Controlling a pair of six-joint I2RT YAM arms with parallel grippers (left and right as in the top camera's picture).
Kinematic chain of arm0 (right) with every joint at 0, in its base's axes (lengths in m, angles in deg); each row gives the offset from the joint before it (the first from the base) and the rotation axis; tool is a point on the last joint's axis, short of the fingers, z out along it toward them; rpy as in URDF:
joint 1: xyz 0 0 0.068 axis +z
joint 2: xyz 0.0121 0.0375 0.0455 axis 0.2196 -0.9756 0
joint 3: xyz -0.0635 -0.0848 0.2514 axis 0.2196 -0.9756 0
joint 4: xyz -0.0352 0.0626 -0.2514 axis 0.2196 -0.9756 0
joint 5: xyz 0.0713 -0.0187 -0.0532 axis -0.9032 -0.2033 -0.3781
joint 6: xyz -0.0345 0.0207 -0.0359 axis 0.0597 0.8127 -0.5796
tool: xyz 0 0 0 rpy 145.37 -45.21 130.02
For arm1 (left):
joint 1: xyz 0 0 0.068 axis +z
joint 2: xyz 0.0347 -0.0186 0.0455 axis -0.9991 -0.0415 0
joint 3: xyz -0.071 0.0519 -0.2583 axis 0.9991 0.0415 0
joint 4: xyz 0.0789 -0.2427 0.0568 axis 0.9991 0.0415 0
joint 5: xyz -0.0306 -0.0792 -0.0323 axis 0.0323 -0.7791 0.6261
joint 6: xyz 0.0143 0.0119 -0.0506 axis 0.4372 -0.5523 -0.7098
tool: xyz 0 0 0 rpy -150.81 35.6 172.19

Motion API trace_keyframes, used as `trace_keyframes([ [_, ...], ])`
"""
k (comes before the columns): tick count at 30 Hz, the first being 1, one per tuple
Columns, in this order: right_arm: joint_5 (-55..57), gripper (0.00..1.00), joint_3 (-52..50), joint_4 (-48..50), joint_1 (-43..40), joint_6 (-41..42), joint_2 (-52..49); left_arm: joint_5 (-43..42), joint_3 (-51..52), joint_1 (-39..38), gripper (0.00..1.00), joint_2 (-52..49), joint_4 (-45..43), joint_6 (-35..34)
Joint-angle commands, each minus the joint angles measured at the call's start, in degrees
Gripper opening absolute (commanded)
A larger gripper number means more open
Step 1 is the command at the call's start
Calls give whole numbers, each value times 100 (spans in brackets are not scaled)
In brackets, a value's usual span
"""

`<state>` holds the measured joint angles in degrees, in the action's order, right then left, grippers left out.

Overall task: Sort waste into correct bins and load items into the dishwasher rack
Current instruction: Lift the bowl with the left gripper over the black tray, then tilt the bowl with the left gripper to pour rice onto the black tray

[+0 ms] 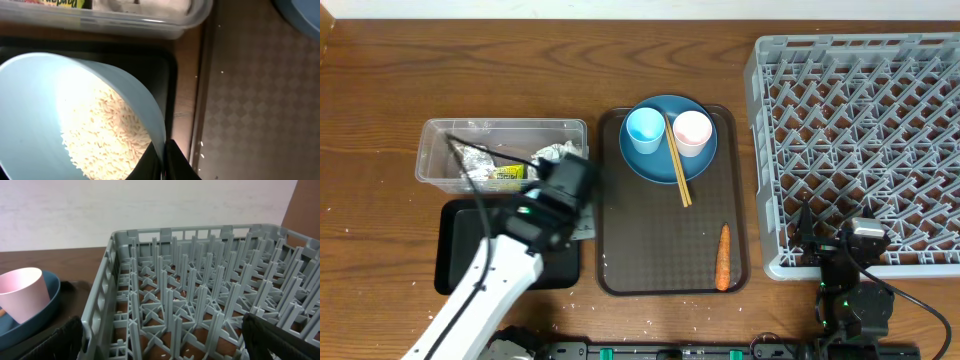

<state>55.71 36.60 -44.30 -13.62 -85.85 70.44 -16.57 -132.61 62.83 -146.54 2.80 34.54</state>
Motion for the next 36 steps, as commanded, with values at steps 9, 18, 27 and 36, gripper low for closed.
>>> trace_keyframes([
  [9,-2,99,-7,-24,-28,15,0,-2490,127,1786,6,116,22,1646],
  [18,-2,99,-7,-24,-28,15,0,-3152,354,2588,6,116,17,2371],
  [27,-2,99,-7,-24,-28,15,0,-4636,372,3497,6,116,4,2922],
  [36,-2,99,-7,-22,-28,15,0,-5786,748,4647,6,116,-22,3530],
])
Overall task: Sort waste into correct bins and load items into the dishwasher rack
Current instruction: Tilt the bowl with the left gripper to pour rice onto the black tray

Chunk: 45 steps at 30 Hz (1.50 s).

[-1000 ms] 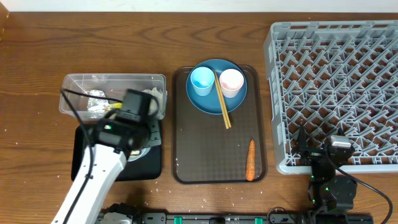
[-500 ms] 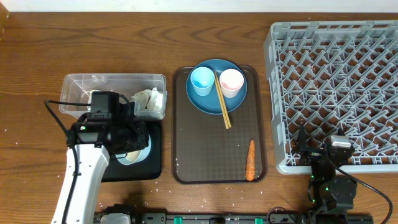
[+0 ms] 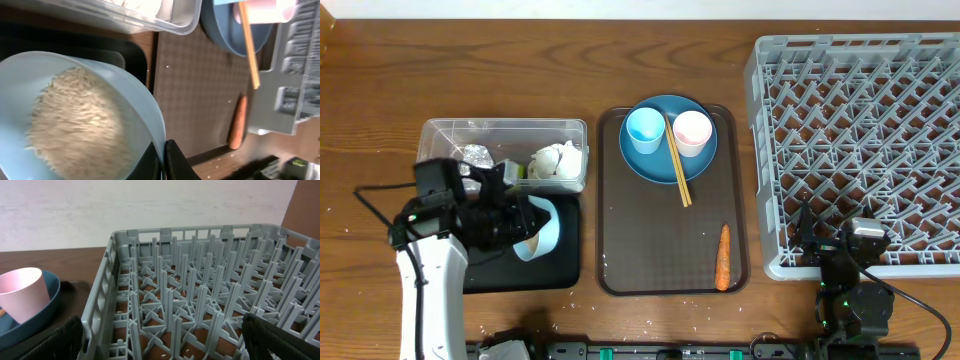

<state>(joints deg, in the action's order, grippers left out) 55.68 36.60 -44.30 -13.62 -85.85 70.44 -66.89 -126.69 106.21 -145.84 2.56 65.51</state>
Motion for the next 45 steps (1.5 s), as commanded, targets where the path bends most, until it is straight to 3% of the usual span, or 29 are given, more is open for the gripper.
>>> trace_keyframes([
  [1,0,99,-7,-24,-28,15,0,-898,210,442,6,46,4,496],
  [6,0,99,-7,-24,-28,15,0,-1873,509,1115,6,42,4,896],
  [18,0,99,-7,-22,-28,15,0,-2861,562,1880,6,-404,138,1172],
  [33,0,99,-7,-24,-28,17,0,-3335,562,1880,6,-881,678,1703],
  [45,0,99,-7,-24,-28,15,0,-3259,562,2015,6,-918,420,1786],
])
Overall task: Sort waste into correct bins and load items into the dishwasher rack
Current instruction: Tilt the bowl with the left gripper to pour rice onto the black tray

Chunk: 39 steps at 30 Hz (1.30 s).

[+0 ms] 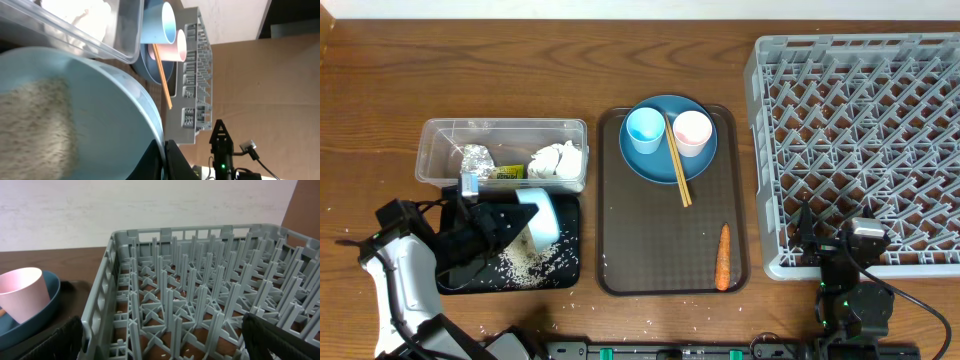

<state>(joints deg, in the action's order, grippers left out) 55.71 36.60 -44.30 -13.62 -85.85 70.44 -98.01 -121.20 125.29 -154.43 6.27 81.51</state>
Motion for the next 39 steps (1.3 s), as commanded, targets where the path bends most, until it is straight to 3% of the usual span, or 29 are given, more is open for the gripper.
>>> trace_keyframes([
  [1,-2,99,-7,-24,-28,15,0,-149,13,129,6,-66,122,186],
  [16,-2,99,-7,-24,-28,15,0,-365,11,334,6,-66,372,205],
  [22,-2,99,-7,-24,-28,15,0,-848,11,385,6,-66,422,203],
  [39,-2,99,-7,-22,-28,15,0,-841,11,417,6,-66,546,-44],
])
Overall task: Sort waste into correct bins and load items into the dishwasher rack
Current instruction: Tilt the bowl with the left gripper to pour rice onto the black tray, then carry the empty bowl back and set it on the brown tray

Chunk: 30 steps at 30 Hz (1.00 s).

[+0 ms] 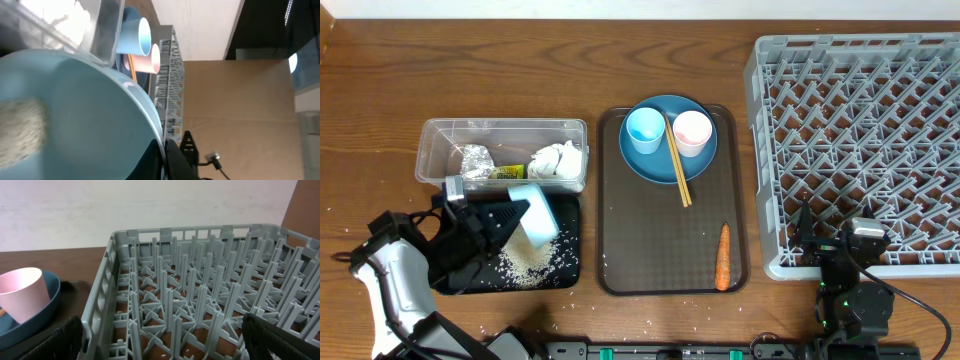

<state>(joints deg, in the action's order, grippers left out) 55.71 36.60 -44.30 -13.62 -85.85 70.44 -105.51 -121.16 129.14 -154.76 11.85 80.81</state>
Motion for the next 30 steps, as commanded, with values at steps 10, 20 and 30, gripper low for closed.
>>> trace_keyframes([
  [10,-2,99,-7,-24,-28,15,0,-142,7,48,6,-33,444,385],
  [20,-2,99,-7,-22,-28,15,0,127,7,155,6,-35,420,2],
  [30,-2,99,-7,-24,-28,15,0,11,7,149,6,-44,50,-20],
])
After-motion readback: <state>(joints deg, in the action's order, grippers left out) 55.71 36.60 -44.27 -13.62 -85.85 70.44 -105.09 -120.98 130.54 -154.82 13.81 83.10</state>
